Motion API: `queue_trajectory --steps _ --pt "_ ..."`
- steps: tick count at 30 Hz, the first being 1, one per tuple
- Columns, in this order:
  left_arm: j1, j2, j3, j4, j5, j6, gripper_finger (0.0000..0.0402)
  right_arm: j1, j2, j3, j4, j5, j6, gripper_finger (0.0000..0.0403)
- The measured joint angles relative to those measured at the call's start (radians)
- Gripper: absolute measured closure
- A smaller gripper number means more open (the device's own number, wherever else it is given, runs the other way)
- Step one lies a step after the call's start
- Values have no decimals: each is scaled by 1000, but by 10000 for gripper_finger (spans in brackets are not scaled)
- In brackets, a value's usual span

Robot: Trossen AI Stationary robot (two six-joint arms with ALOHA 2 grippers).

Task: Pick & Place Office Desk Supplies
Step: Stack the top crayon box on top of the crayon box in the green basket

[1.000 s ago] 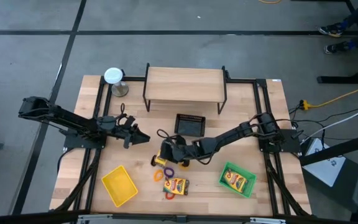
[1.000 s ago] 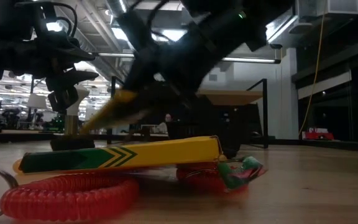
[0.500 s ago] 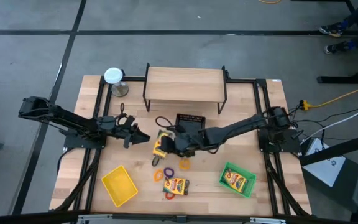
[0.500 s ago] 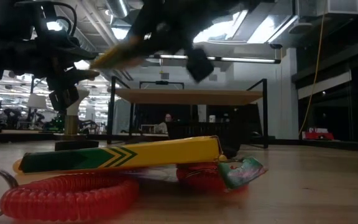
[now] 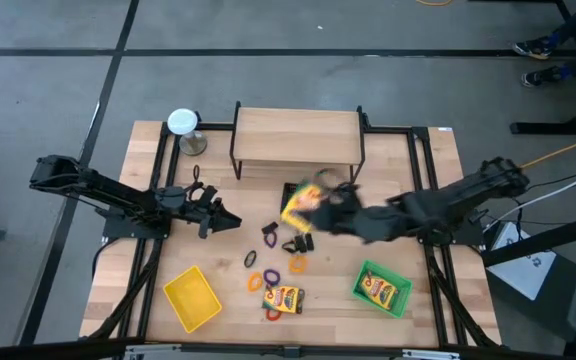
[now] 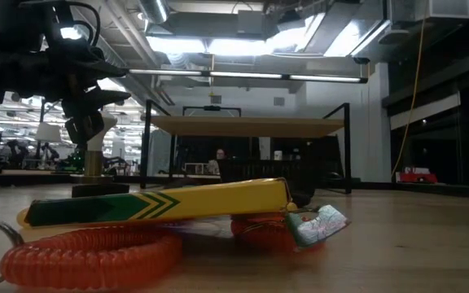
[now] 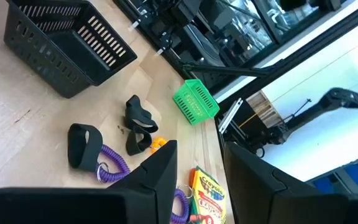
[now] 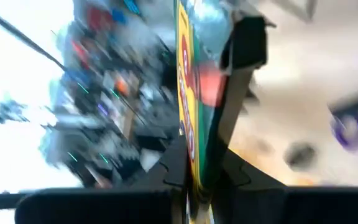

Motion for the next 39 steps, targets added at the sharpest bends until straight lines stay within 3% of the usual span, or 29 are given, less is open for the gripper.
queue_trajectory --steps 4,7,10,12,20,24,30,39 --pt "0 0 0 0 0 8 272 53 -89 0 75 259 -110 372" --pt "0 0 0 0 0 9 272 81 -128 0 221 397 -300 372" --pt "0 0 0 0 0 14 272 98 -141 0 413 474 -546 372" --pt "0 0 0 0 0 17 272 101 -140 0 545 469 -726 372" --pt "0 0 0 0 1 16 272 81 -123 0 935 121 -1295 372" --pt "0 0 0 -1 1 11 272 76 -123 0 970 -135 -1485 372" --pt "0 0 0 -1 4 -1 272 76 -122 0 972 -529 -1606 372" --pt "0 0 0 -1 19 -67 272 95 -122 0 957 -589 -1717 362"
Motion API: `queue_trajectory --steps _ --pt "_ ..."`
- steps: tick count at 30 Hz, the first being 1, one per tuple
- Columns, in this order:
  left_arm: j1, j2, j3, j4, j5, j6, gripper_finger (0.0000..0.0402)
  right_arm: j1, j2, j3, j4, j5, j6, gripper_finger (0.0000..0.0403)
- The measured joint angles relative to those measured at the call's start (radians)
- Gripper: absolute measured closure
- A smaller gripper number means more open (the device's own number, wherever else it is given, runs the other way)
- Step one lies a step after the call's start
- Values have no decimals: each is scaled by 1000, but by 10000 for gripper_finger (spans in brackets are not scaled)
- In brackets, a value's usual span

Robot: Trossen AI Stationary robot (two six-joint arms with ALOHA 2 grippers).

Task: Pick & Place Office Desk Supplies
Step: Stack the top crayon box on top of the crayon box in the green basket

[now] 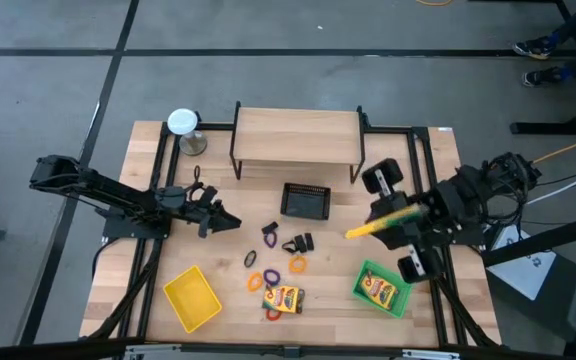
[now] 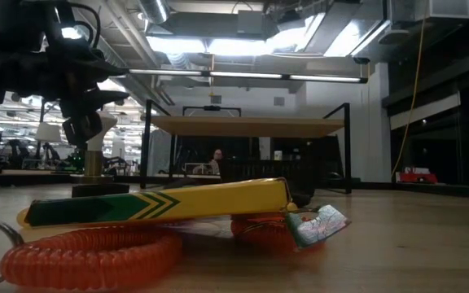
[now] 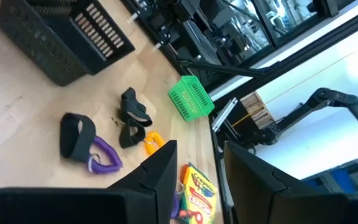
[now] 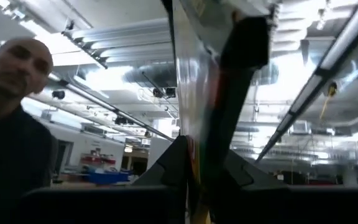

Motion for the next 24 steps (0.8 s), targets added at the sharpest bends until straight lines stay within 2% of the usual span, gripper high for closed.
queue_trajectory --steps 4,8,17,20,24 --pt "0 0 0 0 21 -26 272 4 0 0 -2 -47 -97 372" --pt "0 0 0 -5 27 -31 272 3 0 0 -14 -43 -93 372" --pt "0 0 0 -8 -6 -4 272 1 39 0 -57 -37 188 372" --pt "0 0 0 -8 -13 -4 272 7 62 0 -48 49 223 372" --pt "0 0 0 -8 -17 13 272 9 70 0 -13 98 280 372"
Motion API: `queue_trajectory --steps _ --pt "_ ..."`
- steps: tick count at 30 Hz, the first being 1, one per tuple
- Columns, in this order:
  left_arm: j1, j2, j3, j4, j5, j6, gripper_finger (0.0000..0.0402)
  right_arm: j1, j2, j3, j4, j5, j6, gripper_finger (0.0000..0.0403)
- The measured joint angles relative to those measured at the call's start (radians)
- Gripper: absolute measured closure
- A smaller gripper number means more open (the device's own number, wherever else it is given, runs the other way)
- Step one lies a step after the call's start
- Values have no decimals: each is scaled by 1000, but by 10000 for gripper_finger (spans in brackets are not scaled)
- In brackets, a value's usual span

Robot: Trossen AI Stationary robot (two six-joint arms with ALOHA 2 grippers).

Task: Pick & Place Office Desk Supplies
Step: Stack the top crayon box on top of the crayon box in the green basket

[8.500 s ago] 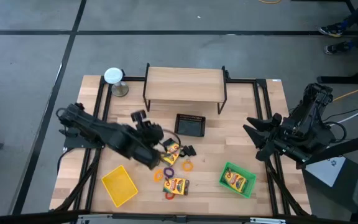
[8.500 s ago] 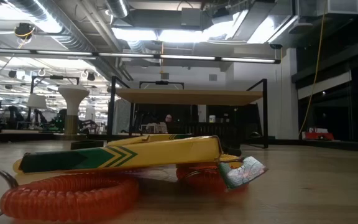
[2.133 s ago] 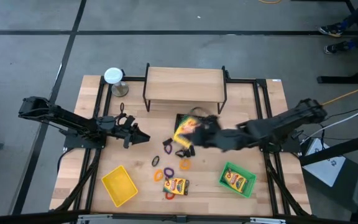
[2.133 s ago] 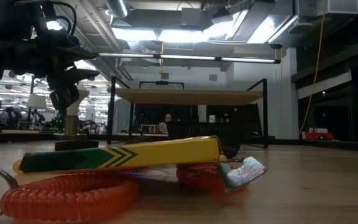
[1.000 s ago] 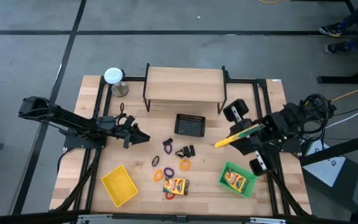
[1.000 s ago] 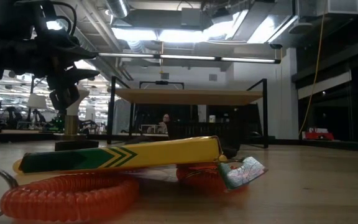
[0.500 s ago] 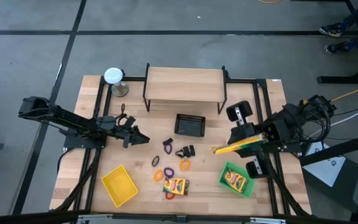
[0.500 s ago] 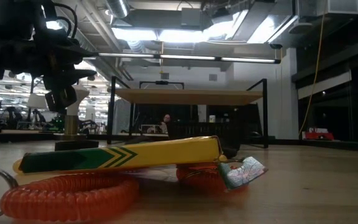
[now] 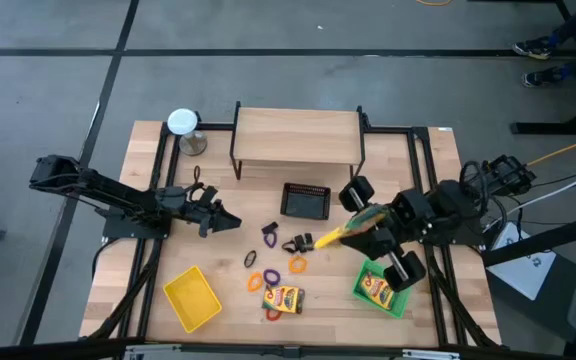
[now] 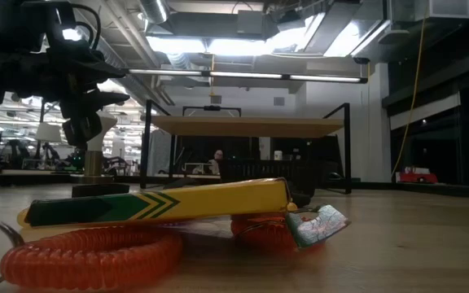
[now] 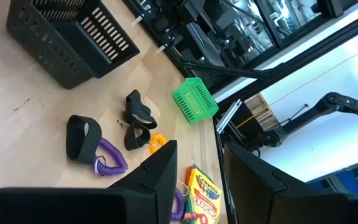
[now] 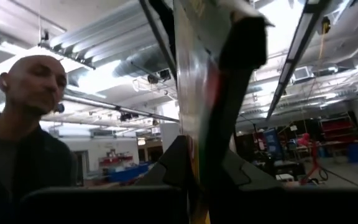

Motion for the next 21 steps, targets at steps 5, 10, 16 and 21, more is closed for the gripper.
queue_trajectory --steps 5,10,16,21 --pt "0 0 0 0 -3 9 272 1 1 0 14 54 59 372" --pt "0 0 0 0 -24 22 272 -8 1 0 17 71 134 372" --pt "0 0 0 0 -39 22 272 -47 -1 0 -137 177 450 372" --pt "0 0 0 0 -37 12 272 -49 -2 0 -383 241 723 372"
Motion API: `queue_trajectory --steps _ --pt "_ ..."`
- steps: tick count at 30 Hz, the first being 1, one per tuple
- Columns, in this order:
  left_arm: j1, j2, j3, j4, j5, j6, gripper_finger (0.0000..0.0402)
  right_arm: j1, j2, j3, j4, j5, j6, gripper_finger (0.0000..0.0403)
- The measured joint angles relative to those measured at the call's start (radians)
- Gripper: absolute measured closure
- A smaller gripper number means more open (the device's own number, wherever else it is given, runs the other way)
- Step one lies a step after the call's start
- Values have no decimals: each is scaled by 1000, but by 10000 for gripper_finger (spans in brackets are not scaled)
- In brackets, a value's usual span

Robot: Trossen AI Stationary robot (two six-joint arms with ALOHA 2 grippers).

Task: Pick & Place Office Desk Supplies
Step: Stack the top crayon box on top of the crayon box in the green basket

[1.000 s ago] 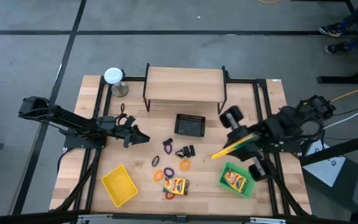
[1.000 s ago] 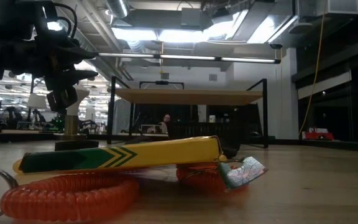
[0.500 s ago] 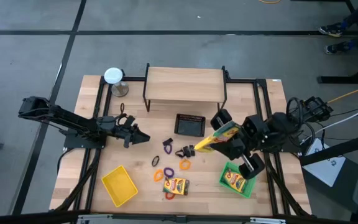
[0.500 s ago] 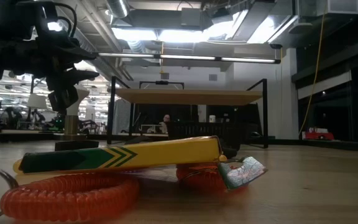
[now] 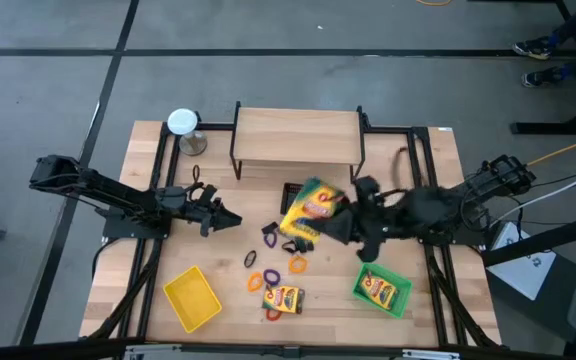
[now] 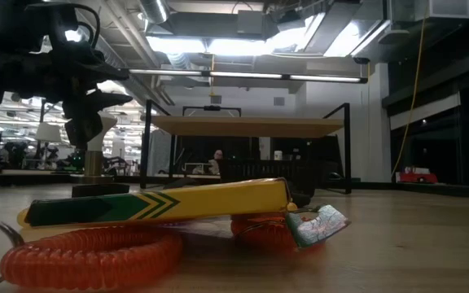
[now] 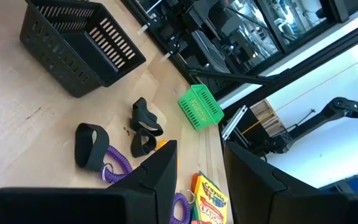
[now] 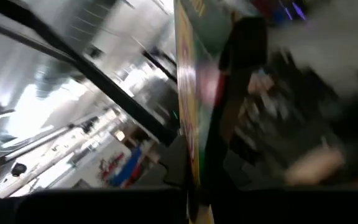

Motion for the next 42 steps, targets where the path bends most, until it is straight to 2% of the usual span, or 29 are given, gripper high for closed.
queue_trajectory --steps 5,9,16,20,23,27,36,42 --pt "0 0 0 0 0 -5 272 13 -1 0 -325 -75 298 372" --pt "0 0 0 0 1 -12 272 16 -1 0 -587 -295 477 372" --pt "0 0 0 0 1 -22 272 28 -1 0 -896 -672 469 372" --pt "0 0 0 0 0 -30 272 47 -2 -22 -1091 -819 420 372" --pt "0 0 0 0 -4 -30 272 69 -2 -54 -1221 -864 348 372" --pt "0 0 0 0 -9 -30 272 79 -2 -161 -1272 -882 286 372" --pt "0 0 0 0 -22 -56 272 82 -1 -407 -1252 -906 183 372" --pt "0 0 0 0 -28 -56 272 79 -1 -492 -1146 -909 173 372"
